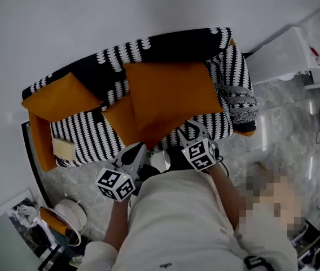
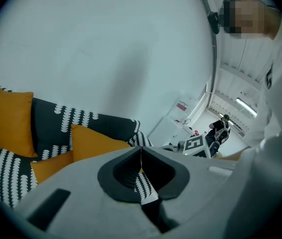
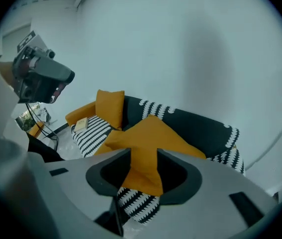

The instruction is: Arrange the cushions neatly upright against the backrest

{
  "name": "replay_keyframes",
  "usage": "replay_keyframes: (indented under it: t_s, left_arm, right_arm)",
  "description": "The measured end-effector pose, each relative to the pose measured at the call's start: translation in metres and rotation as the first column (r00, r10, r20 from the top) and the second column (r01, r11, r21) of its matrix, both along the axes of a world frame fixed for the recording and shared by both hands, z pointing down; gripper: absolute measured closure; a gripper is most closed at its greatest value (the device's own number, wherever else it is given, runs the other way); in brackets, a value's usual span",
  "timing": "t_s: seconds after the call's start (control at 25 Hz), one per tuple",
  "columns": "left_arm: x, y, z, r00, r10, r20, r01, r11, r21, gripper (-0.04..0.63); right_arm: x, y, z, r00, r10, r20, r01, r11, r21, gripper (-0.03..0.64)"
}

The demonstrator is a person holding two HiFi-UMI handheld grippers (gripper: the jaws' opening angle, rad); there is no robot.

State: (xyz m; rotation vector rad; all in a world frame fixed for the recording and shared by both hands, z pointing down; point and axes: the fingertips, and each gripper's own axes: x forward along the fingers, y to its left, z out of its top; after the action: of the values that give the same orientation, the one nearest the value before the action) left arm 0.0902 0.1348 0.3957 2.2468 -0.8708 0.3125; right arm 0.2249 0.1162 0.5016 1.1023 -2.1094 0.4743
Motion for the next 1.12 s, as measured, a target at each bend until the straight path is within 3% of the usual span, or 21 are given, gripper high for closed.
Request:
replay_keyframes:
  t_s: [0.04, 0.24, 0.48, 0.8, 0.96, 1.04, 1.12]
  left_arm:
    - [0.009, -0.001, 0.001, 1.000, -0.010, 0.003, 0.010, 1.000, -0.016, 0.581]
    - [0.033, -0.004, 0.016, 0.999, -0.025, 0.045, 0.029, 0.997, -0.073, 0.581]
    - [0.036, 0.007, 0.042, 0.996, -0.057, 0.066, 0.066, 0.986, -0.152, 0.581]
    - [0.022, 0.029, 0.091, 0.992, -0.081, 0.100, 0.106, 0.952, -0.287, 0.581]
    - [0.019, 0.030, 0.106, 0.989, -0.093, 0.112, 0.125, 0.938, -0.325, 0.581]
    - [0.020, 0.030, 0.108, 0.989, -0.086, 0.117, 0.121, 0.935, -0.334, 0.581]
    - [0.020, 0.027, 0.108, 0.990, -0.079, 0.118, 0.114, 0.935, -0.336, 0.581]
  right_arm:
    - [0.004, -0.001, 0.007, 1.000, -0.024, 0.004, 0.024, 0.999, -0.021, 0.468]
    - [0.013, -0.007, 0.060, 0.986, -0.144, -0.090, 0.140, 0.989, -0.050, 0.405]
    - [0.007, -0.020, 0.121, 0.920, -0.261, -0.292, 0.279, 0.960, 0.021, 0.352]
    - [-0.006, -0.034, 0.207, 0.752, -0.367, -0.548, 0.474, 0.878, 0.062, 0.259]
    - [-0.006, -0.044, 0.236, 0.626, -0.391, -0.675, 0.578, 0.813, 0.065, 0.232]
    - [-0.004, -0.051, 0.239, 0.595, -0.370, -0.714, 0.591, 0.803, 0.076, 0.232]
    - [-0.003, -0.060, 0.238, 0.587, -0.349, -0.730, 0.584, 0.807, 0.084, 0.233]
